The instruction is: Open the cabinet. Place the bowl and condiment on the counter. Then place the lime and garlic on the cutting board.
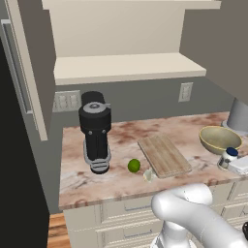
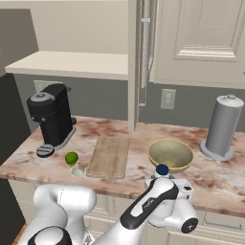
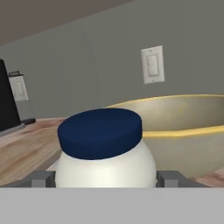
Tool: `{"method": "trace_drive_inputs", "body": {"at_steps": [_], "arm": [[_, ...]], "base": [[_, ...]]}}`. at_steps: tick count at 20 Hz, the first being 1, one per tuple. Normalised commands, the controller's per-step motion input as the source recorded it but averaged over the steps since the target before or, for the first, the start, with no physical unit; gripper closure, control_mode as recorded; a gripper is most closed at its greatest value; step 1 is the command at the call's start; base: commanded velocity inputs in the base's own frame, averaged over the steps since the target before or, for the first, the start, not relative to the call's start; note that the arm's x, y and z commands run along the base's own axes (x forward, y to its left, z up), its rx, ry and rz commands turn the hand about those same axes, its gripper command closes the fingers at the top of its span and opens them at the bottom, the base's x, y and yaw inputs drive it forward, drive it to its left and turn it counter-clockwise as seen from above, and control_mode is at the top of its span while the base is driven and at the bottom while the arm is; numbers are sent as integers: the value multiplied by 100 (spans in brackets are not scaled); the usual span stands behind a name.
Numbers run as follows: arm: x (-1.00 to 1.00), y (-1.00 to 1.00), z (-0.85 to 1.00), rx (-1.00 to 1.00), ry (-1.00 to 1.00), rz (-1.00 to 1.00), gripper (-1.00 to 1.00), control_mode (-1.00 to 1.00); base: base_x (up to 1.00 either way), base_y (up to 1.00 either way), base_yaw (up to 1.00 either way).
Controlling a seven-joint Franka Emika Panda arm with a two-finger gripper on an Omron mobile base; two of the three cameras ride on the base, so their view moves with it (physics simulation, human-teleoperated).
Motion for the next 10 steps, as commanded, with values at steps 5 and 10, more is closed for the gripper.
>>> {"method": "trace_drive_inputs", "body": {"at_steps": [5, 10], "arm": [[0, 0, -3, 0, 0, 0, -100, -100], [-1, 0, 0, 0, 0, 1, -100, -100]], "base": [[0, 0, 0], [0, 0, 0]]}}
